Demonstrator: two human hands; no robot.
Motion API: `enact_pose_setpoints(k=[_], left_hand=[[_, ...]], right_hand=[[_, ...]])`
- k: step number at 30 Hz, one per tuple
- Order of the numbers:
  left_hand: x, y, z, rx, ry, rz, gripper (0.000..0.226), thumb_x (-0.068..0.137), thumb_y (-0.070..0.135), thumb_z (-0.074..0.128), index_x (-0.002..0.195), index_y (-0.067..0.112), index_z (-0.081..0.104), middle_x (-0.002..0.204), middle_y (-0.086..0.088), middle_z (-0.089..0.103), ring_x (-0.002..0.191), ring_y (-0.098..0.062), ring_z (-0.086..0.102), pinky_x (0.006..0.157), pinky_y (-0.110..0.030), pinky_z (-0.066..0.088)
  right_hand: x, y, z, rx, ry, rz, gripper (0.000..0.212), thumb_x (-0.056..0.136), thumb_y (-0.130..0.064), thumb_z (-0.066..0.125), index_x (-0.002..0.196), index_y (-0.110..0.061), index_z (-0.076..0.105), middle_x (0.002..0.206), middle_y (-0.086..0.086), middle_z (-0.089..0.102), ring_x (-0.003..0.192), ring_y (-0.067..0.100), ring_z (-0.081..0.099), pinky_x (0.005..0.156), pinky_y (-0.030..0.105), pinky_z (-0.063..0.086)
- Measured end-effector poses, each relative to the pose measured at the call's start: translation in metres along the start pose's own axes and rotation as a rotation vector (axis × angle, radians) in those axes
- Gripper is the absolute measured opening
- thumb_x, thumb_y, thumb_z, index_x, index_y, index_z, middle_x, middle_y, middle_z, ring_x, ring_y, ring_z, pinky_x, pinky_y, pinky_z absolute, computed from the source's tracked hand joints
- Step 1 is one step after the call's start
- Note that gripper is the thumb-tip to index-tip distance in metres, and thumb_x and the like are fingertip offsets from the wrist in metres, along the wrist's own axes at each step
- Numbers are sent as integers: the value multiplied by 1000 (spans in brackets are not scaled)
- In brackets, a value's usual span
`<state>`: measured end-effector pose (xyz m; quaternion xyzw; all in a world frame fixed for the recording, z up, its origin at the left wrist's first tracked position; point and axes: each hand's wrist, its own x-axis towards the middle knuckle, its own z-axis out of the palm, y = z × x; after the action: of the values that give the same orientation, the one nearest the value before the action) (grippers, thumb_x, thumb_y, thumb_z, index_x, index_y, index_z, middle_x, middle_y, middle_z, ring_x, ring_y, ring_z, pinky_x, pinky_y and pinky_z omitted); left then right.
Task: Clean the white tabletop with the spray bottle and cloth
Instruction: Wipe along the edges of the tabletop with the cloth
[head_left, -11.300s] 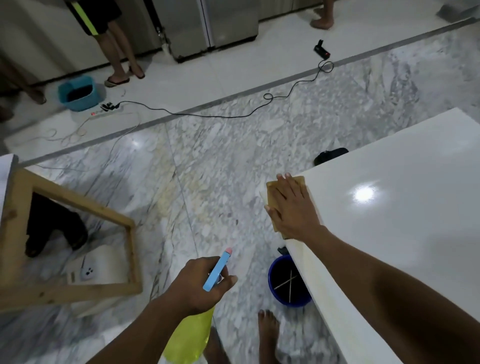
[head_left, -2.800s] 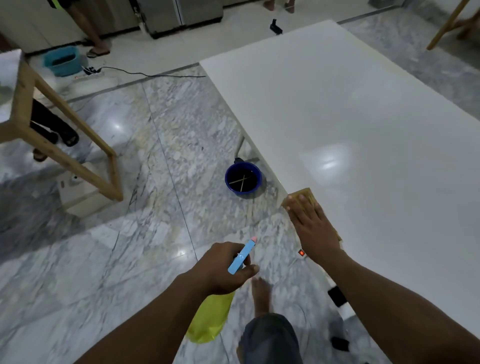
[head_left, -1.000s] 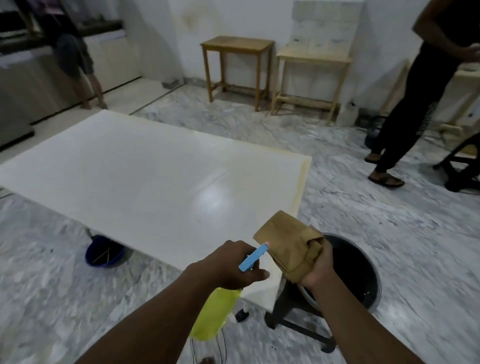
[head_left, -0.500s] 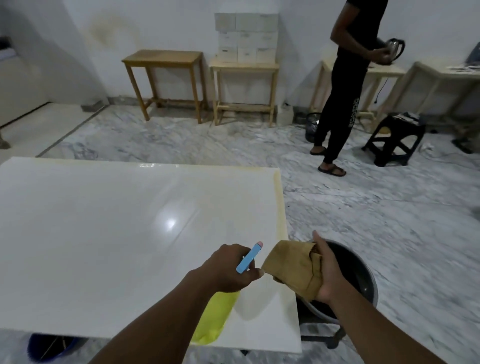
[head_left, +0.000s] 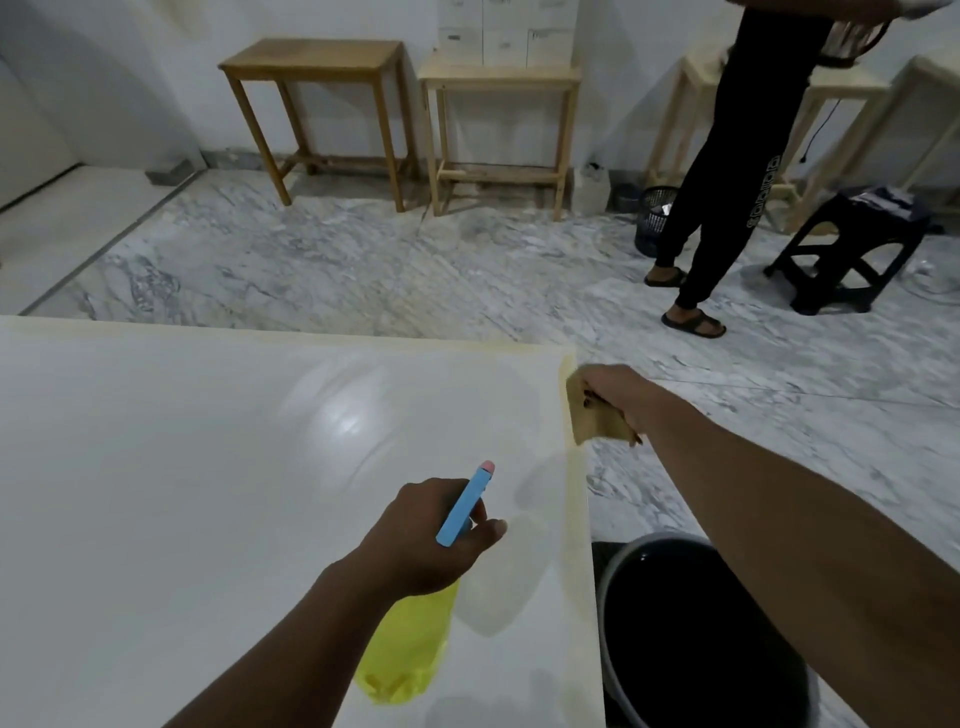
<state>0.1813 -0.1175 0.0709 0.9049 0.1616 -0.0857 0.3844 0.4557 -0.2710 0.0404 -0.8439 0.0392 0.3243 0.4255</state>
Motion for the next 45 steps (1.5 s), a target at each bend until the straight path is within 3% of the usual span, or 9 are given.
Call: enact_pose_setpoints(k=[2,4,6,10,12,14,18,29,45], left_hand=[[29,0,0,-9,42,-12,32,85,60,68,78,29,62,76,4,69,68,-19,71,69,-48,62],[62,2,3,-19,87,-22,31,86,59,69,80,30,61,76,6,68,68,-18,70,70,-47,62],[94,4,6,-50,125,-28,31,86,58,70,82,29,62,78,5,69,67,-19,71,71,-47,62],[148,11,9,-76,168,-30,29,89,52,74,85,24,64,82,-1,72,68,-22,75,72,-49,63],[166,14,9,-76,182,-23,28,91,49,74,87,22,65,81,-3,73,68,-23,75,72,-50,62],[178,15,10,-76,191,-25,27,91,50,73,87,24,65,82,-1,73,69,-22,75,73,-49,62],[191,13,15,-47,176,-37,27,92,49,72,89,23,66,84,1,73,70,-22,75,75,-47,63],[164,14,27,-51,131,3,35,87,59,67,91,24,66,85,3,73,70,-23,75,75,-46,64],[-51,-16,59,-43,108,82,28,92,47,75,89,20,68,82,1,73,71,-23,75,75,-47,63]], right_hand=[[53,-19,4,-194,100,-99,21,90,-29,49,93,-10,57,85,8,62,70,22,56,62,26,42],[106,-27,11,-371,195,-234,41,90,-35,46,122,-10,51,115,13,60,99,32,59,75,33,49],[150,-21,25,-532,223,-318,59,90,-39,46,142,-13,38,138,16,48,126,40,43,95,46,45],[205,1,59,-812,135,-264,80,87,-71,33,145,-17,40,153,14,34,140,40,29,107,59,27],[221,13,66,-813,289,-379,79,88,-71,23,141,-16,44,154,13,33,143,38,26,112,59,24],[232,27,71,-802,328,-503,72,95,-60,20,150,-15,31,163,11,21,151,33,11,120,57,13],[236,47,84,-782,428,-614,62,99,-46,23,152,-13,25,163,12,23,152,30,12,122,55,11],[187,82,101,-784,459,-567,64,101,-40,22,157,-10,14,165,11,18,153,29,11,123,53,14],[-46,226,162,-813,452,-493,65,99,-41,20,157,-11,15,165,10,17,153,27,9,122,53,15]])
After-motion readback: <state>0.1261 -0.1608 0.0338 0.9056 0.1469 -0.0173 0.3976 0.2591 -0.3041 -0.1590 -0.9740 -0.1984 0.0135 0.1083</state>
